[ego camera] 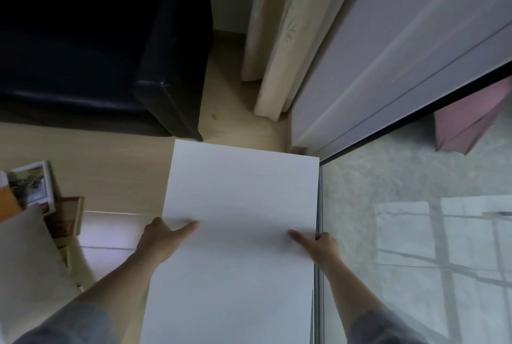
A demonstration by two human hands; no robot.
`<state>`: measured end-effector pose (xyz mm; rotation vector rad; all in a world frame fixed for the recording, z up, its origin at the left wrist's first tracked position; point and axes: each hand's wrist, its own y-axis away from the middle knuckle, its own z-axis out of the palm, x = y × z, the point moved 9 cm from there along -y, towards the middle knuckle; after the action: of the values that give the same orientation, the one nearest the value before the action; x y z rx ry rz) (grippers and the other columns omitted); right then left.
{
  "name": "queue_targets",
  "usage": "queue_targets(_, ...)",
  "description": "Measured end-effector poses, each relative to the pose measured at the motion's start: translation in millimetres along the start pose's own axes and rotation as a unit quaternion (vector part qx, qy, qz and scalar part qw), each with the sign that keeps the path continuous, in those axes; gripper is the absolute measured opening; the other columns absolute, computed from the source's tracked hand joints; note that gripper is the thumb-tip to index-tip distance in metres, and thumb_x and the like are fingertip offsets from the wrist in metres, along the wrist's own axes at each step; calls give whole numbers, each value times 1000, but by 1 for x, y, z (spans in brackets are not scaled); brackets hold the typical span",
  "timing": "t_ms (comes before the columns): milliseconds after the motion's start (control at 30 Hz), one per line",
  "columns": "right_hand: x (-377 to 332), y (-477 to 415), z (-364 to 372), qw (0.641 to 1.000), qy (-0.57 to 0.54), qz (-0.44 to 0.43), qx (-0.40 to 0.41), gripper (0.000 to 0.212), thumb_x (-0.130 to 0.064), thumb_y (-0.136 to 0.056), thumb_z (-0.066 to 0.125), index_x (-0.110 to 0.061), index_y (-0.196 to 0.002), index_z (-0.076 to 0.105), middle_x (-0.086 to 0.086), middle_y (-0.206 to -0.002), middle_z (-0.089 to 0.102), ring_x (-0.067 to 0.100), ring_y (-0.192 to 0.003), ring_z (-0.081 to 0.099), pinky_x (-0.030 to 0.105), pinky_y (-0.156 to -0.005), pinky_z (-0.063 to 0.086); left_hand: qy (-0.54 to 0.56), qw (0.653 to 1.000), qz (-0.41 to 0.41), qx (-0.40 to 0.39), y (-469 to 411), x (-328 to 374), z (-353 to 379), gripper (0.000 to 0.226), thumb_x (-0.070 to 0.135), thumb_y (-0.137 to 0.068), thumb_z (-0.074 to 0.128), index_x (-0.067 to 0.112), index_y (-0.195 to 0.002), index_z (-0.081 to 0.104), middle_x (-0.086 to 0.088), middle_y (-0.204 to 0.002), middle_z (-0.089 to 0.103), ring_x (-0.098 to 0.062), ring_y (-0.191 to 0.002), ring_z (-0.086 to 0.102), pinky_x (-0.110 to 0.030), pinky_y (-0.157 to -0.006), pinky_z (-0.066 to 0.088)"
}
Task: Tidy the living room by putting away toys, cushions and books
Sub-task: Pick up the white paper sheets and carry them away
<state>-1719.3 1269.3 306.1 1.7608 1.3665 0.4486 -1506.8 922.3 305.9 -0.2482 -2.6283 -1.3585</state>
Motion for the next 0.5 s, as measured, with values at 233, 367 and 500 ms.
queue_targets(233,16,-57,-9,1000,-8,20,13,61,-65,-66,74,-11,-64,45,2,-61,47,18,-57,48,30,-47,30,-18,999,10,-28,-35,28,40,112,92,-43,55,9,-118,54,-10,-112,62,-29,-99,60,-33,-73,49)
queue_targets(367,23,-80,-15,999,-5,27,19,62,-68,-65,73,-13,-67,43,0,-66,47,19,-62,49,27,-47,30,-29,999,-2,-29,-42,42,58,99,75,-64,63,1,-126,45,-13,-122,55,-30,-108,56,-32,-74,44)
queue_targets(500,27,-107,-17,999,-3,39,15,64,-70,-64,72,-14,-65,40,0,-64,44,19,-61,46,26,-46,29,-34,999,2,-34,-59,56,75,102,78,-63,61,0,-126,45,-14,-123,56,-30,-107,56,-31,-73,44)
